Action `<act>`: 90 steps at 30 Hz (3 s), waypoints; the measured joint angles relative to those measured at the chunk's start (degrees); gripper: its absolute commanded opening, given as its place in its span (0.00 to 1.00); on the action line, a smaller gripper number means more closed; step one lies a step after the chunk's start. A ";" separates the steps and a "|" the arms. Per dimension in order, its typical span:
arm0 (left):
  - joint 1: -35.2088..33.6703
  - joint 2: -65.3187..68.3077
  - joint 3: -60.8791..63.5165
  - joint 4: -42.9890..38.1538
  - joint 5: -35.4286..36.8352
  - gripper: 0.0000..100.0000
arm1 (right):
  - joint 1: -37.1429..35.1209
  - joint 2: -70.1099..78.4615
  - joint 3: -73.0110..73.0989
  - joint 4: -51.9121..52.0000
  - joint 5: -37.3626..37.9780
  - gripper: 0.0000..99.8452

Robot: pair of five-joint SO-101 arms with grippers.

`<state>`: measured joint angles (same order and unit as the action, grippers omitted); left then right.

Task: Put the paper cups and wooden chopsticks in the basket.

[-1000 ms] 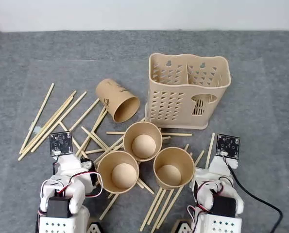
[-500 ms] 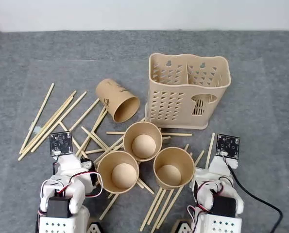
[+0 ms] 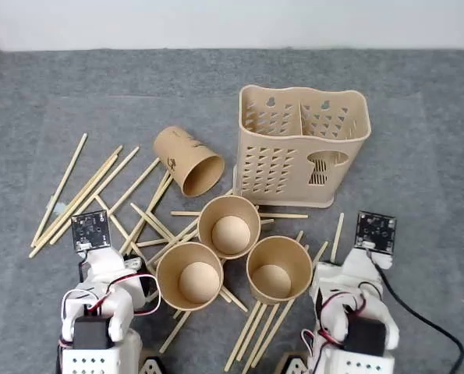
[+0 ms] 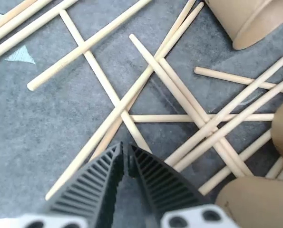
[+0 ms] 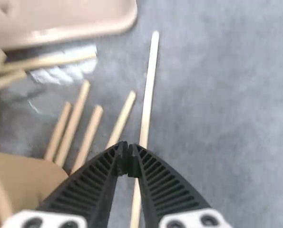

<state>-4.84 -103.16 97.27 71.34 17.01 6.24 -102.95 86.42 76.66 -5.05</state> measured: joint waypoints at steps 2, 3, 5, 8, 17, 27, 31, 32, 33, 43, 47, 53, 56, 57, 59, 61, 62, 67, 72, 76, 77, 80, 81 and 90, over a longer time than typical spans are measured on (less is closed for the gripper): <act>0.00 0.00 0.00 0.00 0.00 0.02 | -0.09 -0.18 -3.43 0.00 0.00 0.01; 0.00 0.00 0.00 0.00 0.00 0.02 | -0.09 -0.09 -5.19 0.00 0.00 0.01; 0.00 0.00 0.00 0.00 0.00 0.02 | -0.09 -0.18 -9.14 0.00 0.00 0.01; 0.00 0.00 0.00 0.00 0.00 0.02 | -0.09 -0.70 -15.30 0.00 0.00 0.01; 0.00 0.00 0.00 0.00 0.00 0.02 | -0.18 -0.79 -27.87 -2.55 5.01 0.01; 0.00 0.00 0.00 0.00 0.00 0.02 | -13.10 14.86 -45.36 10.02 -3.78 0.01; 0.00 0.00 0.00 0.00 0.00 0.02 | -19.08 27.96 -57.05 17.67 -7.03 0.01; 0.00 0.00 0.00 0.00 0.00 0.02 | -20.40 30.59 -59.43 19.52 -7.38 0.01; 0.00 0.00 0.00 0.00 0.00 0.02 | -21.63 32.88 -61.63 21.36 -7.56 0.01; 0.00 0.00 0.00 0.00 0.00 0.02 | -24.62 41.32 -56.97 23.65 -7.74 0.18; 0.00 0.00 0.00 0.00 0.00 0.02 | -24.35 42.99 -51.43 23.65 -7.82 0.18; 0.00 0.00 0.00 0.00 0.00 0.02 | -24.62 42.99 -45.45 19.87 -8.00 0.10; 0.00 0.00 0.00 0.00 0.00 0.02 | -24.62 42.99 -42.64 16.70 -8.00 0.09; 0.00 0.00 0.00 0.00 0.00 0.02 | -24.62 42.99 -41.41 15.74 -8.00 0.09; 0.00 0.00 0.00 0.00 0.00 0.02 | -24.62 42.99 -39.12 13.98 -8.00 0.09; 0.00 0.00 0.00 0.00 0.00 0.02 | -24.62 43.08 -38.07 13.10 -8.00 0.09; 0.00 0.00 0.00 0.00 0.00 0.02 | -24.62 43.08 -37.98 12.92 -8.00 0.09; 0.00 0.00 0.00 0.00 0.00 0.02 | -24.62 42.99 -37.98 12.75 -8.00 0.09; 0.00 0.00 0.00 0.00 0.00 0.02 | -24.62 40.70 -41.49 13.27 -5.36 0.09; 0.00 0.00 0.00 0.00 0.00 0.02 | -24.70 39.12 -43.52 13.98 -1.67 0.09; 0.00 0.00 0.00 0.00 0.00 0.02 | -24.70 39.30 -43.60 14.59 -1.32 0.09; 0.00 0.00 0.00 0.00 0.00 0.02 | -23.30 39.38 -43.87 16.09 -0.70 0.09; 0.00 0.00 0.00 0.00 0.00 0.02 | -22.15 39.30 -43.87 16.26 -0.53 0.09; 0.00 0.00 0.00 0.00 0.00 0.02 | -15.38 46.86 -43.87 16.88 3.16 0.09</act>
<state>-4.84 -103.16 97.27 71.34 17.01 -9.14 -56.09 42.55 93.54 -1.89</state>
